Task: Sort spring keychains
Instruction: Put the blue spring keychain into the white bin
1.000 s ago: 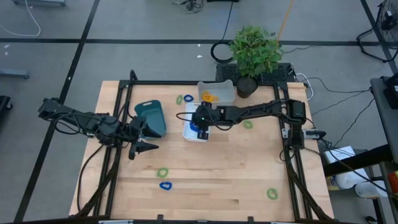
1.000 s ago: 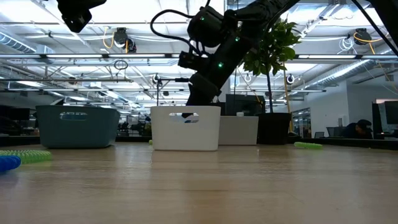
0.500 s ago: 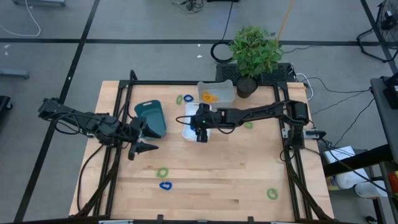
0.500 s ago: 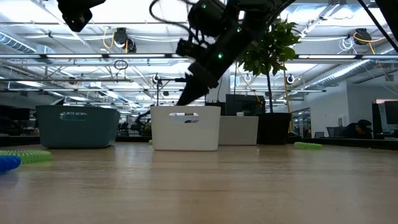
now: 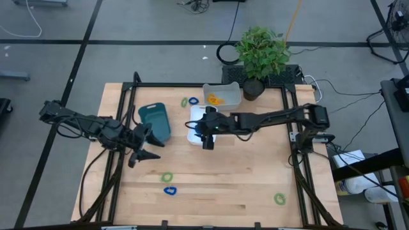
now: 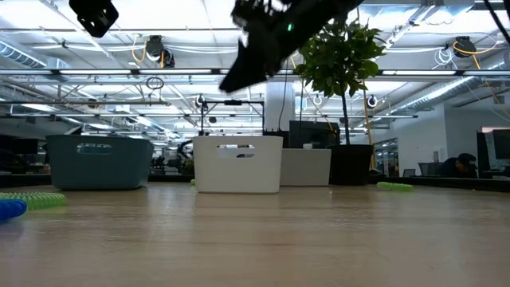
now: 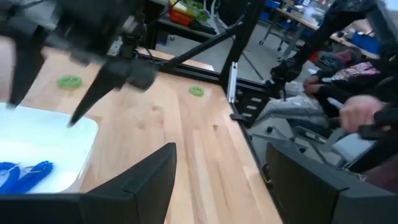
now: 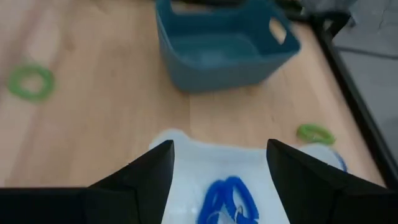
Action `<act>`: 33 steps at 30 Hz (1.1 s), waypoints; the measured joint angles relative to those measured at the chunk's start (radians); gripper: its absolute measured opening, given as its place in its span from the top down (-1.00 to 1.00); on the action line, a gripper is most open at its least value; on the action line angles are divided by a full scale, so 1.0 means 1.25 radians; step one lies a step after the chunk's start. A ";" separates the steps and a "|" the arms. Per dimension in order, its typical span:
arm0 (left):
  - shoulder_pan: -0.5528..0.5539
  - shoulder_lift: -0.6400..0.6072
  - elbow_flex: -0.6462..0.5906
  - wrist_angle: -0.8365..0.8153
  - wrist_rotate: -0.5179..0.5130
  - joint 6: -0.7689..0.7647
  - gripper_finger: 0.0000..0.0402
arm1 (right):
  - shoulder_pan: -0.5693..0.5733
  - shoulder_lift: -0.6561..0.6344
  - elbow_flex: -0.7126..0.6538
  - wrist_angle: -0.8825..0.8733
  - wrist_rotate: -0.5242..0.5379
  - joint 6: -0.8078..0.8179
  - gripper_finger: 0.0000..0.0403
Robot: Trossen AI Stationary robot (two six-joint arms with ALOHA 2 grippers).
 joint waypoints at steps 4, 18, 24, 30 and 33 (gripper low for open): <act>0.000 0.016 0.000 -0.003 -0.022 0.012 -0.26 | 0.026 -0.050 0.000 -0.011 -0.001 0.039 -0.19; -0.004 0.130 0.054 -0.103 -0.041 0.022 -0.26 | 0.131 -0.170 0.000 -0.121 -0.002 0.123 -0.19; -0.039 0.233 0.176 -0.273 -0.122 0.036 -0.26 | 0.152 -0.185 -0.001 -0.121 -0.002 0.104 -0.19; -0.075 0.359 0.292 -0.427 -0.146 -0.008 -0.26 | 0.146 -0.184 0.000 -0.115 0.018 0.114 -0.19; -0.093 0.424 0.331 -0.490 -0.146 -0.036 -0.26 | 0.144 -0.186 0.000 -0.108 0.016 0.113 -0.19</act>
